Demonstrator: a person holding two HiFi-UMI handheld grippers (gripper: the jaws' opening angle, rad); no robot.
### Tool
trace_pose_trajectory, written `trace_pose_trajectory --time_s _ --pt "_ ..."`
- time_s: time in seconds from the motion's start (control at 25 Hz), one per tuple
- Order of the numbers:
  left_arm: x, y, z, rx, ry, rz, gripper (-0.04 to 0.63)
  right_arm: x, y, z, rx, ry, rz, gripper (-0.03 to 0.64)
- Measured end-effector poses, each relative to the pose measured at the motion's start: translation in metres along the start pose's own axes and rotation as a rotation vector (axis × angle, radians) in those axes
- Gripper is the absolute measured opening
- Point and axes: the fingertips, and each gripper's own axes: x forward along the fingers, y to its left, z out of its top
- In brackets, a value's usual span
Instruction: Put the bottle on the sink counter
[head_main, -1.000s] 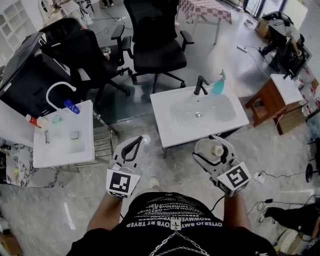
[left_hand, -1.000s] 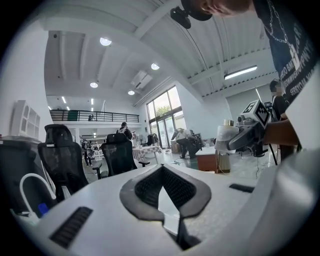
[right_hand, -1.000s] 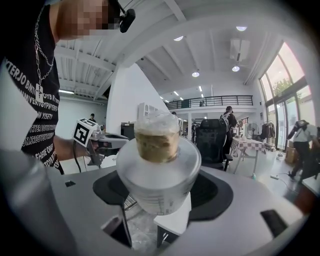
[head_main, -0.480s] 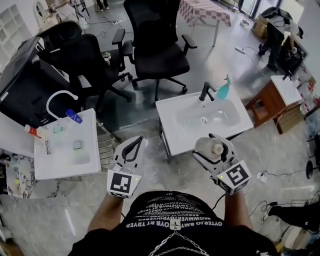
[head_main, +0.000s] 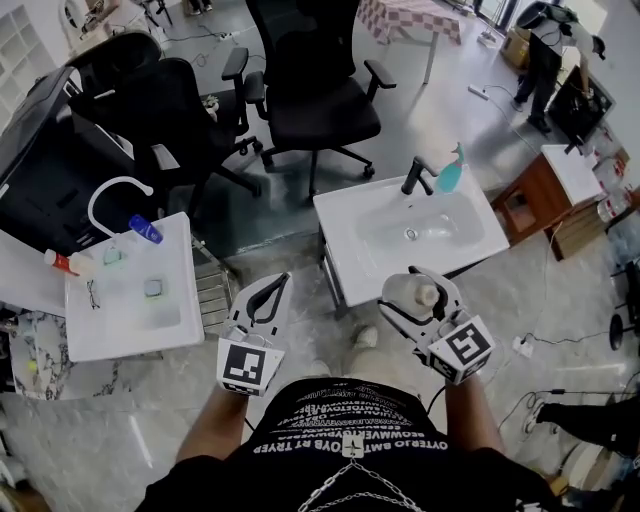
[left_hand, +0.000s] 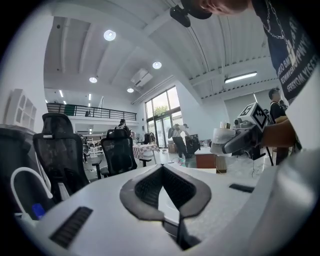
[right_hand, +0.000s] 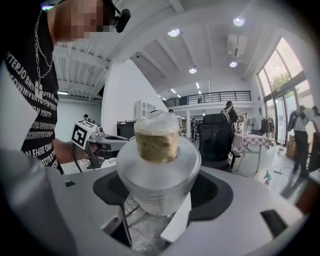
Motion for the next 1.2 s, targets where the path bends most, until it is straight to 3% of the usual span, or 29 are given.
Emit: trace_pose_trajectory --time_s 0.28,0.72,0.96,1.2 --pt "0.009 0.028 -0.002 -0.006 0.014 0.068 0.006 0.027 -0.018 -0.019 0.013 0.014 0.018 0.331" --pt "0.044 0.057 -0.013 -0.024 0.039 0.126 0.006 0.100 -0.067 -0.093 0.061 0.089 0.064 0.331" --pt "0.067 0.061 -0.026 -0.026 0.085 0.137 0.006 0.146 -0.093 -0.148 0.084 0.160 0.079 0.331" --pt "0.087 0.054 -0.025 -0.020 0.079 0.113 0.006 0.176 -0.106 -0.198 0.093 0.243 0.124 0.331"
